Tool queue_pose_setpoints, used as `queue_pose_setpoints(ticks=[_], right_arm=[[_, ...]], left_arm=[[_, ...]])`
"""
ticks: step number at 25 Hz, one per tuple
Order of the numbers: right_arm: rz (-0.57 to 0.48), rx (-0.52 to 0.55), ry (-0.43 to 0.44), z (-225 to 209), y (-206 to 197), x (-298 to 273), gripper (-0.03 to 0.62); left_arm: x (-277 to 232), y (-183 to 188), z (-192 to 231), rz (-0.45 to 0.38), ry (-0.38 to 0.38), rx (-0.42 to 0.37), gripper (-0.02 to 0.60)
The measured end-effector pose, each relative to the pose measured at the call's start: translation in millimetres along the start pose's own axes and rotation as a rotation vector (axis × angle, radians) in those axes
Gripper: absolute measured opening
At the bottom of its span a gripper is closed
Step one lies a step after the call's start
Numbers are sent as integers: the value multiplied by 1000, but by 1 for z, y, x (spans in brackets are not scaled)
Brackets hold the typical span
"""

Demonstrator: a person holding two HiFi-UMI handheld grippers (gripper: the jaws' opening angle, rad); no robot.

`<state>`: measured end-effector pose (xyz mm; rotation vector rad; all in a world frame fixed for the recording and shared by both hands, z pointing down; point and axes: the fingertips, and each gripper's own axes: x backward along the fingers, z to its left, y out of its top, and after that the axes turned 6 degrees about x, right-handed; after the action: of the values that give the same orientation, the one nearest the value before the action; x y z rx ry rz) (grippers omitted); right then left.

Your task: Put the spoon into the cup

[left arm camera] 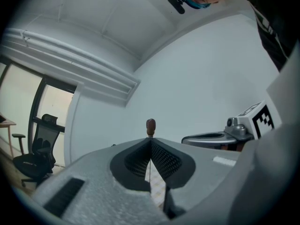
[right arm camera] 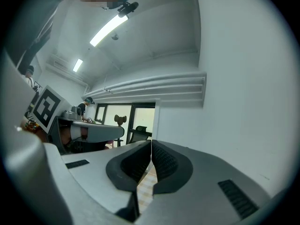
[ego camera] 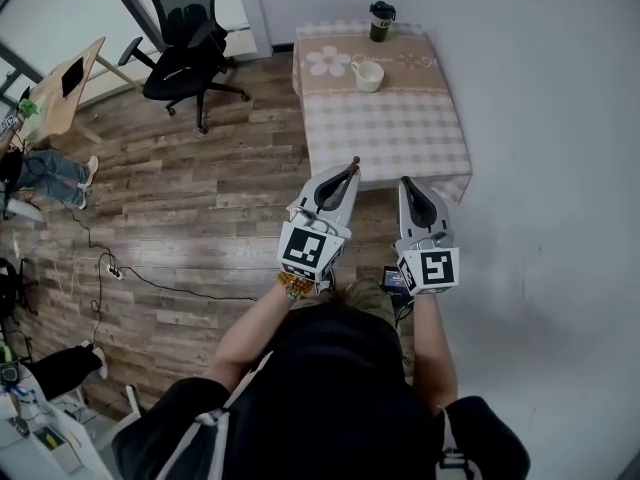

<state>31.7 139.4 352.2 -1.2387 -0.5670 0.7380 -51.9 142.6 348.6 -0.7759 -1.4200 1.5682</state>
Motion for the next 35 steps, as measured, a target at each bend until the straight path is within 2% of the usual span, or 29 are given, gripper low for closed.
queue_pose_setpoints(ticks=[8,17,25,30,35], right_arm=[[12,-62,-33,-41,-27,-53,9],[28,-103,-33,-116,-59,-122,9],[-25,-119,14,-188,-70,-168,9],[-36,-143,22,-229,-86,-184,9],[-3,-154,46,-254,-114,-200,9]], left_arm=[[-51,-25,37,40,13,21,11],[-141,-25,85,61,55,-20,11],[-229,-20,116,85,84,-88,11],[-276,-34,130,109,91,-76,11],[-310,-52,141,128,104,-86,11]])
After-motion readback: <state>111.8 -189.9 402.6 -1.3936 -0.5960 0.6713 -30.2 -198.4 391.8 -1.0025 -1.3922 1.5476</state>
